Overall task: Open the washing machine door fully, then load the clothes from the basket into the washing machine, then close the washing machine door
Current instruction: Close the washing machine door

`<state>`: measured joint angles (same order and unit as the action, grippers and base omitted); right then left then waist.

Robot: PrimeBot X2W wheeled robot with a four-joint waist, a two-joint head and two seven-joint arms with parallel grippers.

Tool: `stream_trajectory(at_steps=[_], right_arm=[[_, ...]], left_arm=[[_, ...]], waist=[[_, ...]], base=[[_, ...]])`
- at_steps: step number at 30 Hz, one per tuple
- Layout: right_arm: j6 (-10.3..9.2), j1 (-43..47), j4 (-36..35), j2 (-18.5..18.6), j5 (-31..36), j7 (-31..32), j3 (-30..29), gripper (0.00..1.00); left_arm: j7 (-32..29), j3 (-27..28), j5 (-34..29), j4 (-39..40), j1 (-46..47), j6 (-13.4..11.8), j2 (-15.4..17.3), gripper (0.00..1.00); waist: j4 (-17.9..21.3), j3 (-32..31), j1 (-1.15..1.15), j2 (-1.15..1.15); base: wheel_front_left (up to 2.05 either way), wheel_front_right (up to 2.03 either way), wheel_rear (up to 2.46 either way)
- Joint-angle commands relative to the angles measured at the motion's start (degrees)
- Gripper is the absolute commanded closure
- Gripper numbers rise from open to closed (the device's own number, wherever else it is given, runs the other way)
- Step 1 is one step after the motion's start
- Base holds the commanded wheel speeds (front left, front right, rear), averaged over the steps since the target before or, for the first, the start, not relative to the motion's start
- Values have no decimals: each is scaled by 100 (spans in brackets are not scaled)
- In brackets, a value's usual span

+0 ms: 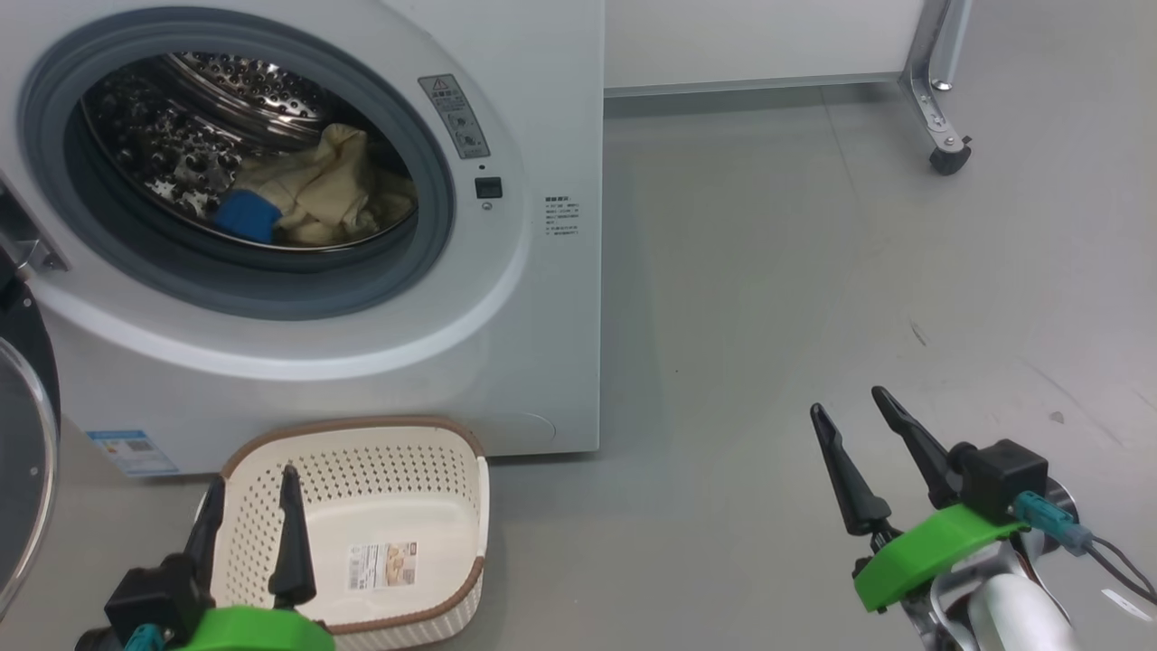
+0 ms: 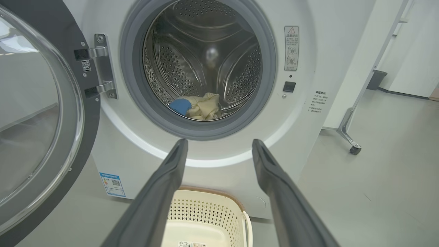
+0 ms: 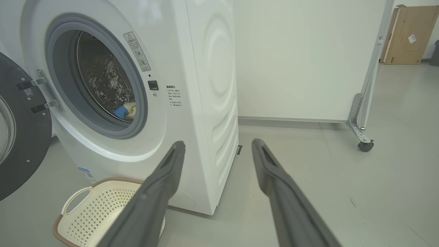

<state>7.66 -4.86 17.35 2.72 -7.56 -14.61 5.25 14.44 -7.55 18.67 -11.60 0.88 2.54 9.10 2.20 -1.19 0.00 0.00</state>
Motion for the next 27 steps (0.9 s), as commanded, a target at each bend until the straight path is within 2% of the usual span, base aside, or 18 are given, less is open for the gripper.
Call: stream_trajectory(at_steps=[1,20,27], right_arm=[[-17,-132,-168,16,-27,-39,85,0],[-17,-146,-155,16,-10,-39,118,0],[-17,-157,-148,16,-19,-39,99,0]], left_arm=[[56,252,-44,134,212,15,38,0],[56,409,-178,-20,224,135,-120,0],[56,500,-170,-68,272,137,-150,0]], waist=[[2,-5,0,0],[35,5,0,0],[11,15,0,0]], base=[[0,0,0],[-1,1,0],[-72,72,0]])
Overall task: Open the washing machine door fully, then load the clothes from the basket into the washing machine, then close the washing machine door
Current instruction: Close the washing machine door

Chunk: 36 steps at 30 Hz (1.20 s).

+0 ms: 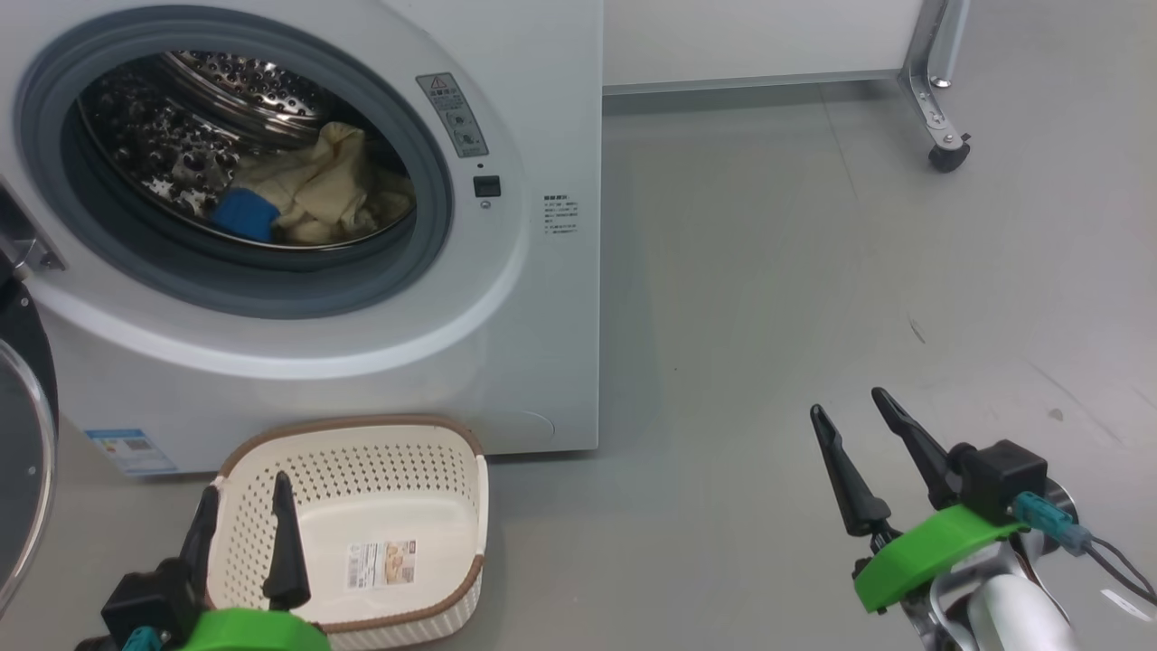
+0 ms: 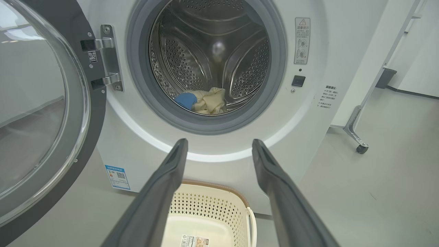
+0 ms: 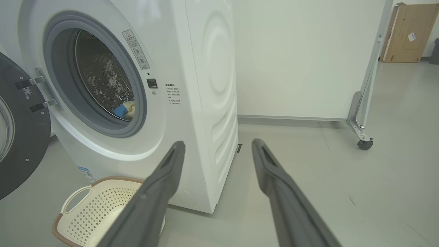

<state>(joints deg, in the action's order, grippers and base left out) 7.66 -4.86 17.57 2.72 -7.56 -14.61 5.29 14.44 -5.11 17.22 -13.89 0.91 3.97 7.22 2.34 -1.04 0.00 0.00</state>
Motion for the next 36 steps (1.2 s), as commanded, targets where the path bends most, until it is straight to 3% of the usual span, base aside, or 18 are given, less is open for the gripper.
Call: stream_trajectory(at_steps=[1,21,36], right_arm=[[-17,-159,-167,16,-18,-39,92,0],[-17,-194,-106,16,-1,-39,107,0],[-17,-196,-79,16,-3,-39,121,0]], left_arm=[[56,265,-28,159,273,-5,32,0],[56,435,-163,287,283,56,-20,0],[56,473,-273,249,270,117,-72,0]], waist=[[-5,2,0,0],[-25,57,0,0],[-29,37,0,0]], base=[[-127,127,0],[-183,183,0],[-31,31,0]])
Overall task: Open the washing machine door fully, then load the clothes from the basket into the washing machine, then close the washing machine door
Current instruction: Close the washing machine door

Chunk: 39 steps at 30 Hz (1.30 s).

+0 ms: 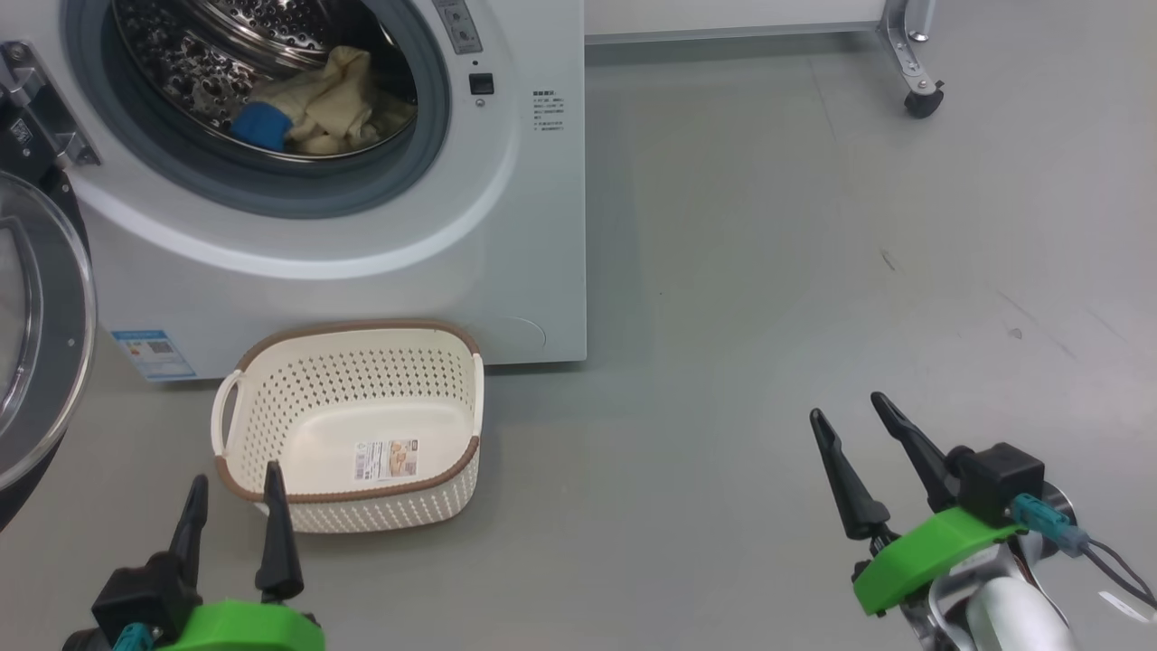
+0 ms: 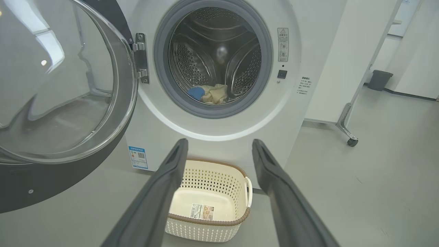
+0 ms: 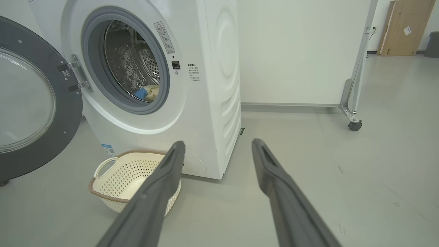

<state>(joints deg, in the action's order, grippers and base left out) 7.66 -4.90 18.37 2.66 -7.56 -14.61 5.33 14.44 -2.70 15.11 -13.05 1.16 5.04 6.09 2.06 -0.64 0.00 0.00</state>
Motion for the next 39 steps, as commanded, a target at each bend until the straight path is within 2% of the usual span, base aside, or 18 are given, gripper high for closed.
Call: stream_trajectory(at_steps=[1,23,31,39], right_arm=[[-17,-192,-158,21,-3,-39,117,0],[-17,-166,-160,21,-40,-39,115,0],[-17,-101,-178,21,-65,-39,157,0],[-17,-7,-189,21,-167,-39,206,0]], left_arm=[[56,235,-66,163,242,13,37,0],[56,245,-145,78,228,67,-12,0],[56,218,-178,27,248,54,-17,0],[55,195,-186,-20,209,32,43,0]], waist=[[-4,-7,0,0],[-53,-72,0,0],[-551,-83,0,0],[-1333,-122,0,0]], base=[[0,0,0],[0,0,0],[0,0,0],[0,0,0]])
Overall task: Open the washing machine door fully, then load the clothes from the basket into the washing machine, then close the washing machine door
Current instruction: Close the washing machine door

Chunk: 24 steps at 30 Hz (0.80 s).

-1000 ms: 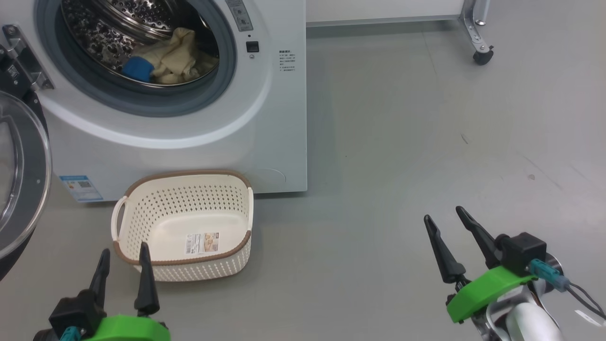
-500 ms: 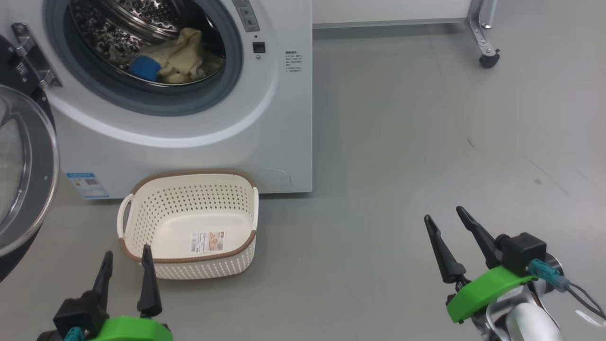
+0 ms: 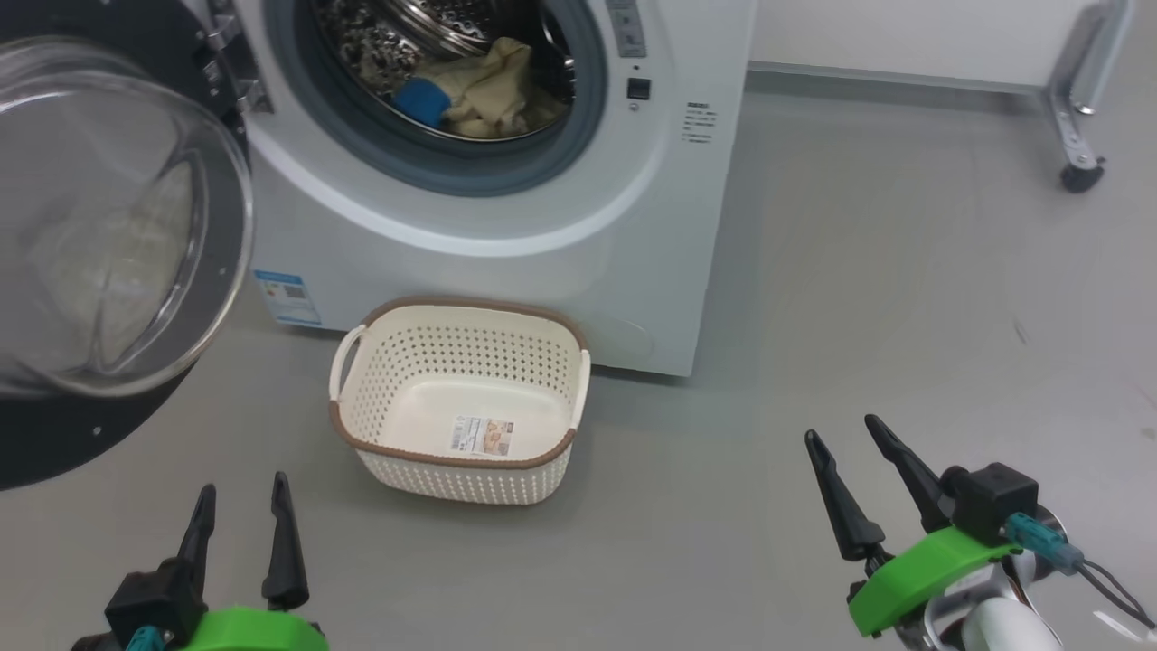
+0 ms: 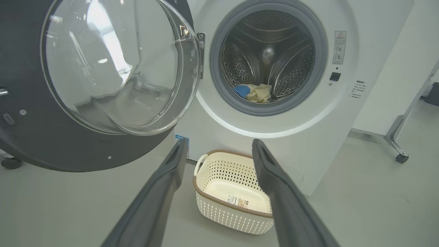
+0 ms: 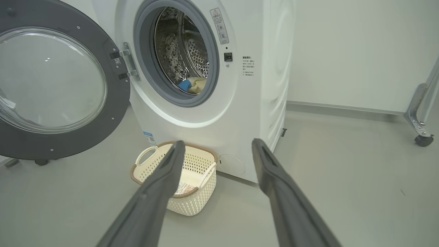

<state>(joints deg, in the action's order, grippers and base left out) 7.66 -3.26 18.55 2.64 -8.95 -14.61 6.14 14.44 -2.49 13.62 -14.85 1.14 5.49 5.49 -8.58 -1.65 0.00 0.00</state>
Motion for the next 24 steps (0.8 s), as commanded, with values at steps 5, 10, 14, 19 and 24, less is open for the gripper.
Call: stream_trajectory(at_steps=[5,10,14,19,24], right_arm=[[-17,-154,-239,23,-100,-39,210,0],[-17,-167,-254,23,-199,-39,294,0],[-17,-159,-240,23,-266,-39,377,0],[-17,-155,-236,23,-333,-39,495,0],[-17,-307,-174,23,-334,-39,668,0]], left_arm=[[32,159,-35,166,179,-38,165,0],[-42,139,-48,218,158,-79,252,0],[-99,107,-62,274,134,-104,293,0],[-167,105,-61,381,67,-155,345,0],[-148,186,-8,541,-45,-251,340,0]], waist=[[-780,-31,0,0],[-1347,-61,0,0],[-1638,-117,0,0],[-1910,-179,0,0],[-1958,-132,0,0]], base=[[0,0,0],[0,0,0],[0,0,0],[0,0,0],[0,0,0]])
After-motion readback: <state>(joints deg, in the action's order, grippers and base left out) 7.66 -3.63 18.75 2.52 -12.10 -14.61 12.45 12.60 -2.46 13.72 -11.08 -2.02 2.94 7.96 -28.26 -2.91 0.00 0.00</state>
